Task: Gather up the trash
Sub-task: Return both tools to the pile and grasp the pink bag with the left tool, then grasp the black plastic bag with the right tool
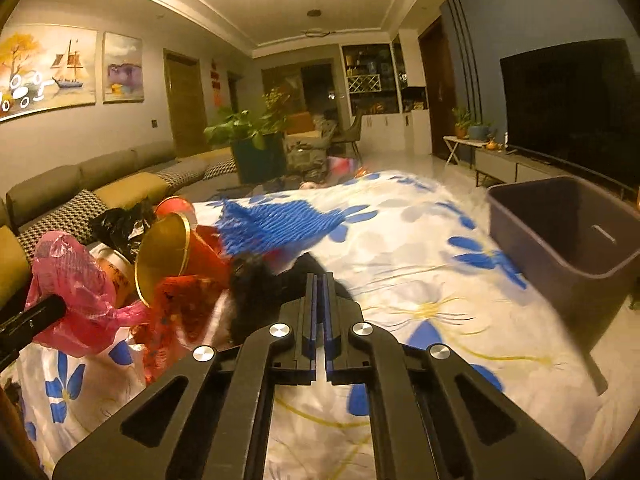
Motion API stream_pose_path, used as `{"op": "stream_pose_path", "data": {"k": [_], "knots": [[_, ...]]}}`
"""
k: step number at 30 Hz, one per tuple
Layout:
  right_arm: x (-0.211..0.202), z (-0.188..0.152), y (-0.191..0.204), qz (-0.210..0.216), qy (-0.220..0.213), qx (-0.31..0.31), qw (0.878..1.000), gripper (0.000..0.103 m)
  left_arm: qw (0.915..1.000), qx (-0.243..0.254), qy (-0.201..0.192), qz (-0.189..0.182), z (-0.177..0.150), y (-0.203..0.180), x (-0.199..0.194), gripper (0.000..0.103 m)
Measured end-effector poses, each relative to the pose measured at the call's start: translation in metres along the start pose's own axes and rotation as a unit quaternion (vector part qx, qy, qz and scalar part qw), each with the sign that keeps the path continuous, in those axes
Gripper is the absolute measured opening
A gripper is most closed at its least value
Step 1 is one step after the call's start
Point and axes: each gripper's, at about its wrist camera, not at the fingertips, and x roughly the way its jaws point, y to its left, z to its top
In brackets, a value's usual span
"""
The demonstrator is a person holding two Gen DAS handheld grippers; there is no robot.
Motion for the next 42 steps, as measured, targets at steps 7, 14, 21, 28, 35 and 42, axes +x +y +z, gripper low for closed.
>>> {"op": "stream_pose_path", "data": {"k": [7,14,21,28,35,42], "knots": [[-0.004,0.000,0.001,0.026,0.015,0.009,1.000,0.017,1.0000,0.007,-0.003,-0.003,-0.002,-0.008,-0.006,0.006],[-0.002,0.007,0.020,0.048,0.006,-0.002,0.999,0.065,0.9999,-0.007,-0.012,0.004,0.001,-0.001,-0.012,0.006],[0.039,0.004,0.024,0.056,0.048,-0.011,0.997,0.004,0.9997,-0.008,-0.021,0.006,0.005,0.003,-0.020,0.006],[0.000,0.019,0.011,0.005,-0.032,-0.026,0.999,0.003,0.9993,0.002,-0.036,0.006,0.011,-0.002,-0.025,0.006],[-0.026,0.031,-0.013,-0.006,-0.061,-0.005,0.998,0.003,0.9985,0.019,-0.051,-0.010,0.021,-0.021,-0.028,0.006],[-0.048,0.038,-0.029,-0.017,-0.087,0.003,0.996,0.003,0.9965,0.040,-0.070,-0.026,0.036,-0.040,-0.029,0.006]]}}
